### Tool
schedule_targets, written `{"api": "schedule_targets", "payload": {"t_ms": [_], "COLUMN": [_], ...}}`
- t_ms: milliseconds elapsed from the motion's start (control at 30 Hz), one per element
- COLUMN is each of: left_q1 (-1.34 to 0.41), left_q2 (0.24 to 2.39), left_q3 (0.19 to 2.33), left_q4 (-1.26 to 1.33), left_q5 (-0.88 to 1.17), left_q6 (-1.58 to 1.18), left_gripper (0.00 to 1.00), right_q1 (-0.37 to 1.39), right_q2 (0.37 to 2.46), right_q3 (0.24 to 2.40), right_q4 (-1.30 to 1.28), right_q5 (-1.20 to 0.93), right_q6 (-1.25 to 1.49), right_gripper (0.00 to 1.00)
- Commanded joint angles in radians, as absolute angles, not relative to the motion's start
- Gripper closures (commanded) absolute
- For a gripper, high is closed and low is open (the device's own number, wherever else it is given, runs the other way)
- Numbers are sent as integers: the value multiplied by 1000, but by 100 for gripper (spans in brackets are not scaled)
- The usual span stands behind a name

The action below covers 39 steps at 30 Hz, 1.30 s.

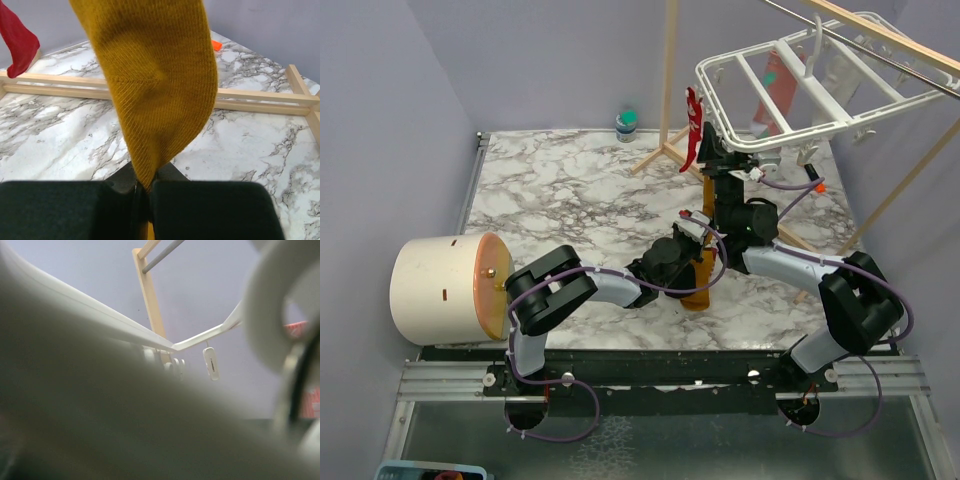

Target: Remove the socks clipped to the hanger

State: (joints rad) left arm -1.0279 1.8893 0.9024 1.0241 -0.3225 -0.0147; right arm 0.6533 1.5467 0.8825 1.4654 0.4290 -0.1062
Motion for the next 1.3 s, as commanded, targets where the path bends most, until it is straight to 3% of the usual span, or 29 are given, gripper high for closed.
{"api": "schedule_targets", "payload": {"t_ms": [0, 133, 500, 667, 700, 733, 833, 1100, 1267], "left_q1": [-1058, -1058, -1085, -1143, -1152, -1165, -1195, -1198, -1136], "left_q2": [1902, 1899, 1845, 1774, 1763, 1752, 1706, 1490, 1474], "left_q3": [883, 877, 819, 801, 798, 794, 757, 677, 693], "left_q4": [1017, 1019, 1009, 890, 858, 829, 785, 787, 838], "left_q5": [-287, -288, -281, -237, -215, -194, -211, -479, -563], "left_q6": [26, 25, 4, 4, 4, 4, -33, 70, 128], "left_gripper": [100, 100, 100, 98, 86, 68, 4, 1, 1], "right_q1": [658, 658, 658, 659, 658, 658, 658, 658, 658], "right_q2": [1564, 1544, 1445, 1386, 1376, 1366, 1337, 1235, 1170], "right_q3": [905, 883, 846, 817, 810, 804, 788, 736, 709], "right_q4": [1498, 1493, 1446, 1398, 1391, 1386, 1361, 1302, 1261], "right_q5": [447, 439, 421, 413, 411, 410, 411, 422, 432], "right_q6": [-121, -106, -100, -84, -83, -83, -88, -97, -97], "right_gripper": [70, 80, 82, 82, 82, 82, 82, 82, 82]}}
